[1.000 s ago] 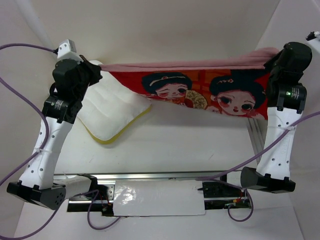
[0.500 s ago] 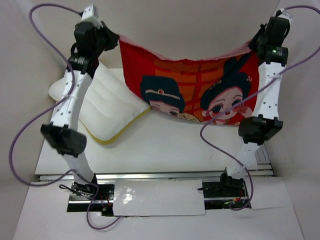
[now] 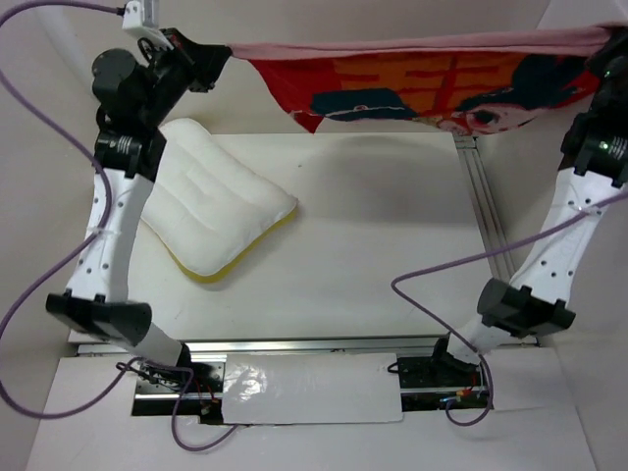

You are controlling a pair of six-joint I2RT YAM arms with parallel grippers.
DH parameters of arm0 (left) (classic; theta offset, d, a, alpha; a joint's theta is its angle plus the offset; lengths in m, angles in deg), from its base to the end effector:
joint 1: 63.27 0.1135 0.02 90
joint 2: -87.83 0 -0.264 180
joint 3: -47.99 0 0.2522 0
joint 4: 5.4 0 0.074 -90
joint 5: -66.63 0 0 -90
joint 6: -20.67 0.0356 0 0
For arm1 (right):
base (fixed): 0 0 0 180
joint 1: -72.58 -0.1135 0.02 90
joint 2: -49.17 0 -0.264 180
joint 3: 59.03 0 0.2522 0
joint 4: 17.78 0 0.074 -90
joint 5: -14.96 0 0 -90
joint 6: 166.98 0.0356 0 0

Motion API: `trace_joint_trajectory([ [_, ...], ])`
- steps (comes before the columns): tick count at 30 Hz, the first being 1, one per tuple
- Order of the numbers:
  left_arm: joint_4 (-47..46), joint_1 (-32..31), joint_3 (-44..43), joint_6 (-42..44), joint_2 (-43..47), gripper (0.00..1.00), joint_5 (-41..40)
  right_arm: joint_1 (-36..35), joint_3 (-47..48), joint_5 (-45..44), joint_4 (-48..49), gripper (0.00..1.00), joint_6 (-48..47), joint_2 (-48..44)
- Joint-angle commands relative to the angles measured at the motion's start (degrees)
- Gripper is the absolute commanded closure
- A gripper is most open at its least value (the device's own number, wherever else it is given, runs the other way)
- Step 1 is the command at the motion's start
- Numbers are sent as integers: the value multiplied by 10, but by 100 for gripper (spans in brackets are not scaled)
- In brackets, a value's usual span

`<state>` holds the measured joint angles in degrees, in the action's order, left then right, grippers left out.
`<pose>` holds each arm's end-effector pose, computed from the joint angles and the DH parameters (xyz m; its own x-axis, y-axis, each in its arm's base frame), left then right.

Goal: Put the pillow into the pillowcase

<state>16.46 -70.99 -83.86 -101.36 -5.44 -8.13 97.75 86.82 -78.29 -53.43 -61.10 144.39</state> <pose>0.3317 -0.0544 0.5655 0.0406 -0.5219 -0.8520 0.4726 0.7614 -0.4438 0.2795 -0.1336 0.5997 0.3548 0.1351 -0.9251 0.3921 0.8768 0.2784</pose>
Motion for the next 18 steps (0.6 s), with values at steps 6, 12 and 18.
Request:
trace_joint_trajectory([
  [6,-148,-51,387,28,168,100,27,23,-364,96,138,100,-9,-118],
  [12,-160,-148,677,12,255,100,-21,57,-545,146,130,100,48,-176],
  [18,-143,-241,839,-22,349,100,-60,57,-601,34,47,100,42,-224],
])
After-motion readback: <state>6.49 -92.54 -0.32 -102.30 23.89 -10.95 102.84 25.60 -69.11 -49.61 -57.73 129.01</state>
